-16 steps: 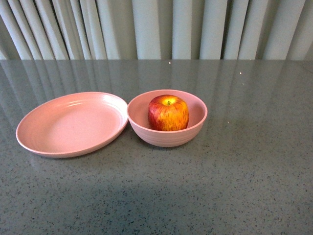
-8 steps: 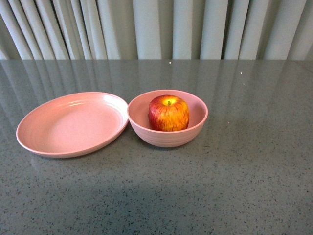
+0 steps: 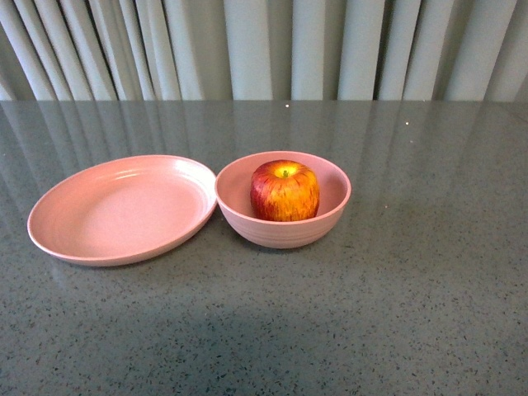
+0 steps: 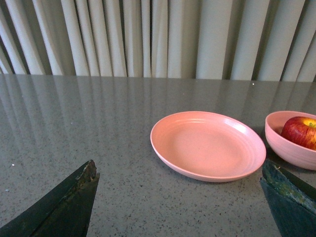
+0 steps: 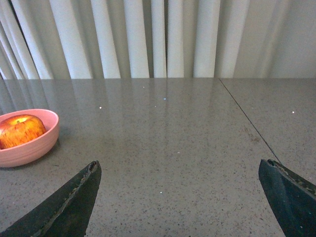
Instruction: Move apple from plate to bowl
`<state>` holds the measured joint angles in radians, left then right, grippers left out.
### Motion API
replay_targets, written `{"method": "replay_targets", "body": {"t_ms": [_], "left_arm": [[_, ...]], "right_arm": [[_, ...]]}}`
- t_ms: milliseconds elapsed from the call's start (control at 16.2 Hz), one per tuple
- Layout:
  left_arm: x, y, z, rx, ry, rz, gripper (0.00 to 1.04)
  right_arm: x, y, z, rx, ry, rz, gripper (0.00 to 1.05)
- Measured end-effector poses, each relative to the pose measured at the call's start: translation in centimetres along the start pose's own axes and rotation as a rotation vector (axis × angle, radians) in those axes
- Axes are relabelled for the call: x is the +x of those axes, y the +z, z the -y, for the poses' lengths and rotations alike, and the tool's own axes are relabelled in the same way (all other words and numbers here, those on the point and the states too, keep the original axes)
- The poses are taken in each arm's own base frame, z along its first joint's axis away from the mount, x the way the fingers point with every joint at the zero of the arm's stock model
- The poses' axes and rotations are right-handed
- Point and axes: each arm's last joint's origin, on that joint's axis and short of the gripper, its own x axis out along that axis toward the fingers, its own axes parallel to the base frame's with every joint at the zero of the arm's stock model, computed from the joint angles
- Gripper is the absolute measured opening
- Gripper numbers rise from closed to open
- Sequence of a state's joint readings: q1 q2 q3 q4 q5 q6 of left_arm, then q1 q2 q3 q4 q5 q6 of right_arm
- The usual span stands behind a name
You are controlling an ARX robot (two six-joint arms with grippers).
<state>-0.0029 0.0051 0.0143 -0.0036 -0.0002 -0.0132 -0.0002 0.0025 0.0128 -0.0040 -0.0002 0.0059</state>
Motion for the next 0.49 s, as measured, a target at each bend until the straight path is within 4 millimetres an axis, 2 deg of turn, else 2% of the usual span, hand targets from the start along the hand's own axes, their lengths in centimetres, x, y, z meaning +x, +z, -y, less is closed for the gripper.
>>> {"method": "replay_targets", "body": {"t_ms": [492], "left_arm": [[0.0, 0.01, 0.0, 0.0, 0.0, 0.0, 0.98]], "right_arm": [[0.0, 0.0, 0.0, 0.0, 0.0, 0.0, 0.98]]}}
